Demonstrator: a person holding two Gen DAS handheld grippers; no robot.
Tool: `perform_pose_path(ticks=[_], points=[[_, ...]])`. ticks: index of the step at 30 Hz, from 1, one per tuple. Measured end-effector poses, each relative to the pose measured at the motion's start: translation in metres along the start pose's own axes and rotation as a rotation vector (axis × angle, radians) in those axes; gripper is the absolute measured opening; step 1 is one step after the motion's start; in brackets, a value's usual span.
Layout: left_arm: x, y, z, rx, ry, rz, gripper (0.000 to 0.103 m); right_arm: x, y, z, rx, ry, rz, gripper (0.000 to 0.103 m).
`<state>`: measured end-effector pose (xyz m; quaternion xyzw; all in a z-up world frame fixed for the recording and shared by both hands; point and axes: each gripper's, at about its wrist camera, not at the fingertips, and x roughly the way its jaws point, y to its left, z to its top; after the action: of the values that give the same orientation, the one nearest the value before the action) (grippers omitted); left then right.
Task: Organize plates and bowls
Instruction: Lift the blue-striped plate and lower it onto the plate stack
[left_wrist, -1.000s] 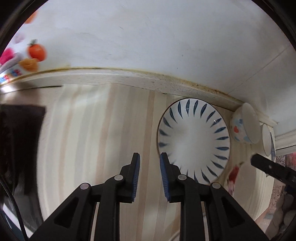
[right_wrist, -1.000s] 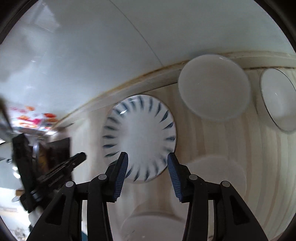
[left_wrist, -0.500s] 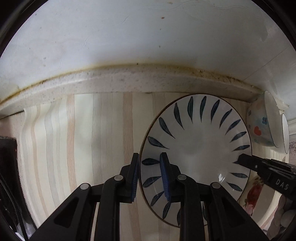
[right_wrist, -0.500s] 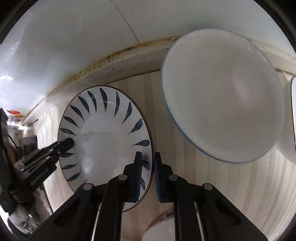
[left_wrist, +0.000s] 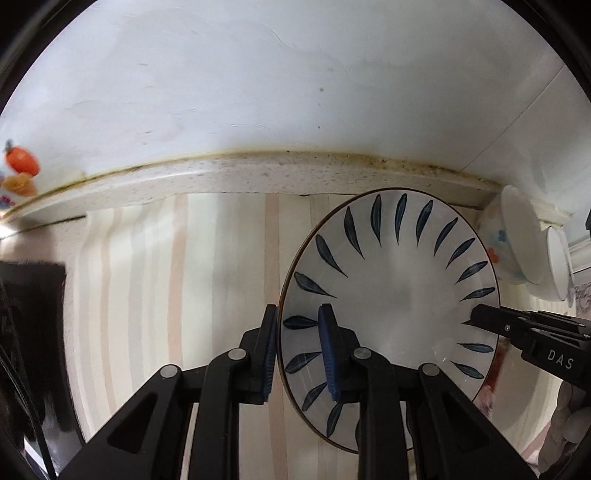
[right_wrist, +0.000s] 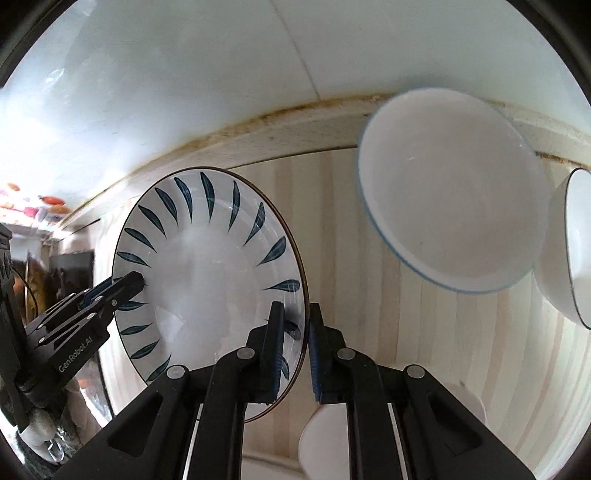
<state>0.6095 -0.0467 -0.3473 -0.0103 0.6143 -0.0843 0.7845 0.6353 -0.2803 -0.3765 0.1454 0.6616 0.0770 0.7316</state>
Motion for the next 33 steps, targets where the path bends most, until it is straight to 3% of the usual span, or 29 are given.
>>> perform_pose_path(ticks=[8, 15, 19, 27, 33], points=[[-0.052, 0.011, -0.037, -0.055, -0.036, 0.005, 0.019, -0.037, 0.024, -0.034, -0.073, 0.006, 0.032, 0.013], [-0.084, 0.01, -0.085, -0.102, -0.046, -0.012, 0.019, -0.057, 0.033, -0.09, -0.131, 0.046, 0.041, 0.013], [-0.1, 0.0, -0.116, -0.125, -0.049, -0.027, 0.019, -0.073, 0.019, -0.129, -0.152, 0.064, 0.045, 0.013], [-0.1, -0.015, -0.162, -0.129, -0.035, -0.04, 0.019, -0.081, -0.001, -0.19, -0.164, 0.092, 0.054, 0.013], [-0.08, -0.029, -0.193, -0.113, 0.018, -0.038, 0.019, -0.071, -0.023, -0.216, -0.134, 0.118, 0.056, 0.013]])
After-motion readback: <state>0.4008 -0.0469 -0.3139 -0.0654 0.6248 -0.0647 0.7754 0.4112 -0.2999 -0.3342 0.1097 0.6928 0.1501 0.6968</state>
